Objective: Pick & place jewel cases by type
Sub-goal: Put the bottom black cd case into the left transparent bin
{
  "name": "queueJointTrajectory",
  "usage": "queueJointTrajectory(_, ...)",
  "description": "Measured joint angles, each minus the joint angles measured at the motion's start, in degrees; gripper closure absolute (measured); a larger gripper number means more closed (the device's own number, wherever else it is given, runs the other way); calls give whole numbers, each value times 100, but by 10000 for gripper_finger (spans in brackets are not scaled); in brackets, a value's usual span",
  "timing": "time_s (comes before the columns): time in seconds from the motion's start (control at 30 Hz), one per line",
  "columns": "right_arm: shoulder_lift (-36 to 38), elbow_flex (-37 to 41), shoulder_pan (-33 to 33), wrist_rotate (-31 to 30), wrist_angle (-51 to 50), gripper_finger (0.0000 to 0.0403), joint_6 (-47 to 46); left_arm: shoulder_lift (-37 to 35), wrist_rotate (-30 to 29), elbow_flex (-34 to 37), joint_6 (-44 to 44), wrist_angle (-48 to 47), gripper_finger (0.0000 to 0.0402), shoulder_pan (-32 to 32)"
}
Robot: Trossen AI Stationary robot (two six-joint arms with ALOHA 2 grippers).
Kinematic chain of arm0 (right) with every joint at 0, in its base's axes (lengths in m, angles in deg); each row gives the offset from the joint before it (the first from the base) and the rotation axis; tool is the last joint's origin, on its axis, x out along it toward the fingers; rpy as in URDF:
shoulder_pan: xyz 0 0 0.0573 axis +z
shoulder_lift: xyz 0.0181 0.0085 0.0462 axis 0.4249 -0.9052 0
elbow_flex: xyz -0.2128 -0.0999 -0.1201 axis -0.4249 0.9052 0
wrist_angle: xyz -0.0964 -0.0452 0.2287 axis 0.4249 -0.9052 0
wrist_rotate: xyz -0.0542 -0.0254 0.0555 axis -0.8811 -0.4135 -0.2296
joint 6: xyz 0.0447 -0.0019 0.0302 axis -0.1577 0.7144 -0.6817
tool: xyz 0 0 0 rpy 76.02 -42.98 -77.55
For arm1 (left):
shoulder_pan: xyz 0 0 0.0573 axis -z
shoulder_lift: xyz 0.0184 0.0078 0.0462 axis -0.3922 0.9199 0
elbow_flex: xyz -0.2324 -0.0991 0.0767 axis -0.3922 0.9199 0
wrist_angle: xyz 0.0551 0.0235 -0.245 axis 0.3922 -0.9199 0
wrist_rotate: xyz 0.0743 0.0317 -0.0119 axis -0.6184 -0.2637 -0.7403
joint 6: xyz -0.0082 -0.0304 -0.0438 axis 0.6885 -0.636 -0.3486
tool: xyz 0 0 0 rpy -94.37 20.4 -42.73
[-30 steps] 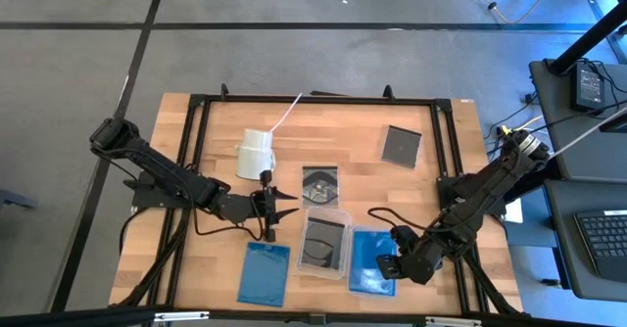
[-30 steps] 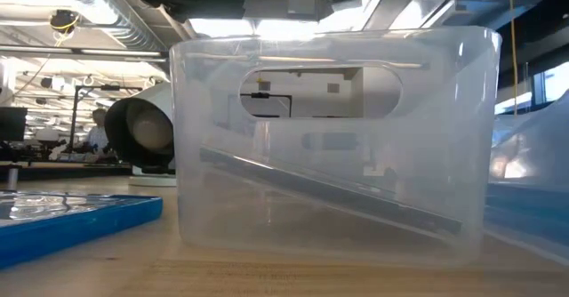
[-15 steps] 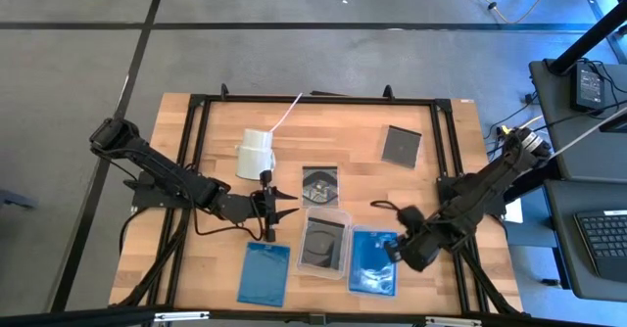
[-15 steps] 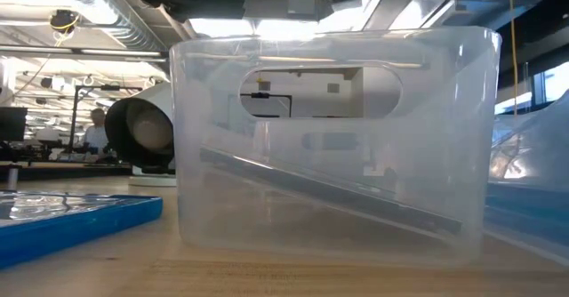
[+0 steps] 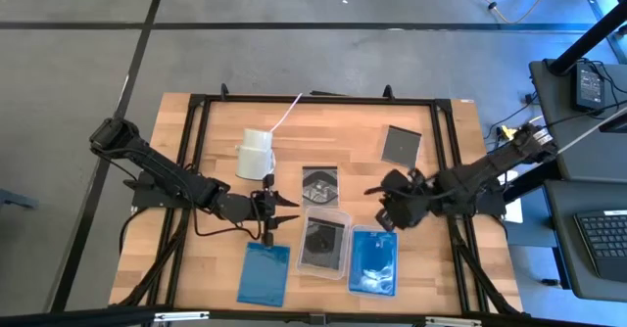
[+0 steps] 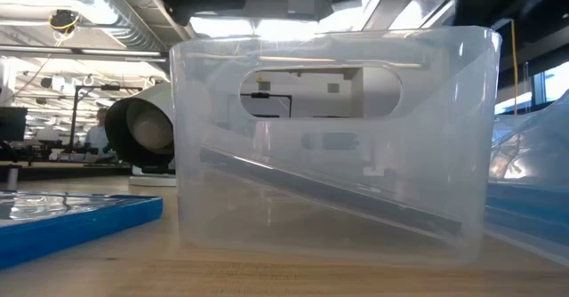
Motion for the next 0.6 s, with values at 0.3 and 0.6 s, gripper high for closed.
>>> queueJointTrajectory(0.3,-11,94,-1837,1090,967,304,3517,0,-68,0,-901,-347,282,-278)
queueJointTrajectory(0.6,-25,1135,-3188,1766,3410,304,6467,0,176,0,-1919,-1897,294,-920)
